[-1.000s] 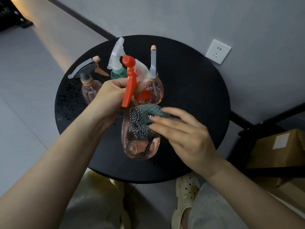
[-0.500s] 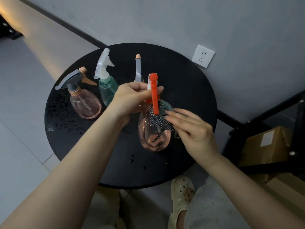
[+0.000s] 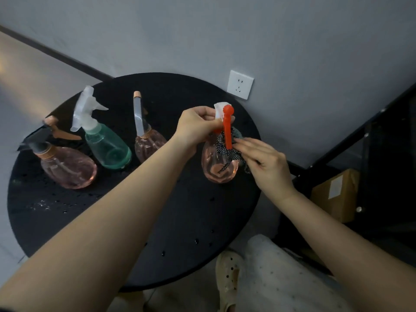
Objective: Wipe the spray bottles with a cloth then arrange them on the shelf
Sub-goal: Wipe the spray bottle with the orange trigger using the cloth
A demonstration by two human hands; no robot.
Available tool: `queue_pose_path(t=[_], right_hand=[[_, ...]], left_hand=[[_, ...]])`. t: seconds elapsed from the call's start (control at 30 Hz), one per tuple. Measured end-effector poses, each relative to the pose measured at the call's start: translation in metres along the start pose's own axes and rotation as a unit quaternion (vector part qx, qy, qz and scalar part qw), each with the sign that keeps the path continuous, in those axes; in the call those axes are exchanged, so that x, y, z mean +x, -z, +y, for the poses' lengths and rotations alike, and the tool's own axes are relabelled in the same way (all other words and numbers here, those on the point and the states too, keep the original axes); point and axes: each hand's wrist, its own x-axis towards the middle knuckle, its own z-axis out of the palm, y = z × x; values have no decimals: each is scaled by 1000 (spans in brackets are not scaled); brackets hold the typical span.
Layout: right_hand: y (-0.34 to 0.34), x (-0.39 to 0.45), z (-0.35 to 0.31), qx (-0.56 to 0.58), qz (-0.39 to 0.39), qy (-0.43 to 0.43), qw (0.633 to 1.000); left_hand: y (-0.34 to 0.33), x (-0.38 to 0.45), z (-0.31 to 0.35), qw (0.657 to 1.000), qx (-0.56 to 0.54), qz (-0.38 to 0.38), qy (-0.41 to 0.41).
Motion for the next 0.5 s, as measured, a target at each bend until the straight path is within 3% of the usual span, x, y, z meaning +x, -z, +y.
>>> queue_pose_path(t=[0.5], right_hand=[[-8, -21, 52, -32, 73, -76, 994]], left_hand=[[-58, 56, -38, 997, 69, 4, -45]])
